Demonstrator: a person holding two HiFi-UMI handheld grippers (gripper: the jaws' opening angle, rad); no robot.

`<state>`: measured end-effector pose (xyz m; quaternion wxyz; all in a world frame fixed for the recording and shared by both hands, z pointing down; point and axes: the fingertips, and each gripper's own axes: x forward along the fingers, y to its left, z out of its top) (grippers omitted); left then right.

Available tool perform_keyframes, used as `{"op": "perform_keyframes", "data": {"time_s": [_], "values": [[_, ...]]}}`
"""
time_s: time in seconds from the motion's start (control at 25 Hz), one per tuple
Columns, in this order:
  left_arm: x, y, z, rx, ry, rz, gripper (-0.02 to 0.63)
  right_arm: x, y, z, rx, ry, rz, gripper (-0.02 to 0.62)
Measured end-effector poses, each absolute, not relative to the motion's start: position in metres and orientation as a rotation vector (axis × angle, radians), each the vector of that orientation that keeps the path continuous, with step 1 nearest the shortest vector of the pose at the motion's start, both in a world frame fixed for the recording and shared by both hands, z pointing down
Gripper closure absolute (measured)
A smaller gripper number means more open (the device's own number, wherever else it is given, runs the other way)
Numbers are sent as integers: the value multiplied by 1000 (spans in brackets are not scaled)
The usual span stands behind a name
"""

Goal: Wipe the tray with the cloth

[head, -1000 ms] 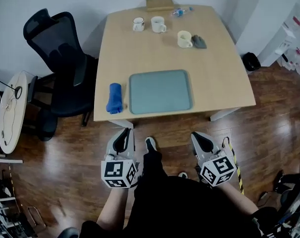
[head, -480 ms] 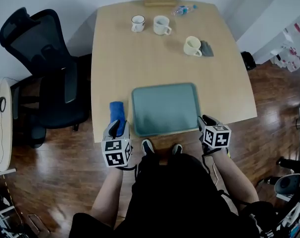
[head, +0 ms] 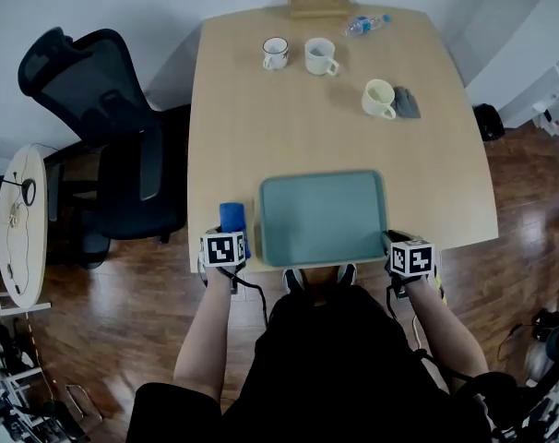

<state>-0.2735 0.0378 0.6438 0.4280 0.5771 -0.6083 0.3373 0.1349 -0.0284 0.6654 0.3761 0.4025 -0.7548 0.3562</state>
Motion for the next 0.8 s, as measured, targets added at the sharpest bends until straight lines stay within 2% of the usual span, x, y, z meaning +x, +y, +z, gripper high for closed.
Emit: {"op": "perform_keyframes", "data": {"time_s": [0.04, 0.16, 0.2, 0.48, 0.8], "values": [[-273, 40, 649, 1417, -1504, 836, 374, 133, -27, 663, 1016, -1947, 913, 559], [-270, 41, 647, 1393, -1489, 783, 457, 130, -26, 662, 1000, -1957, 905, 561], [-268, 37, 641, 1399, -1483, 779, 466, 130, -26, 662, 1001, -1957, 906, 563], [-242, -31, 599, 1512, -1466, 849, 469, 131, -24, 662, 979, -1977, 931, 563], [-217, -57, 632, 1466, -1360, 1030, 469, 129, -23, 660, 974, -1999, 912, 561]]}}
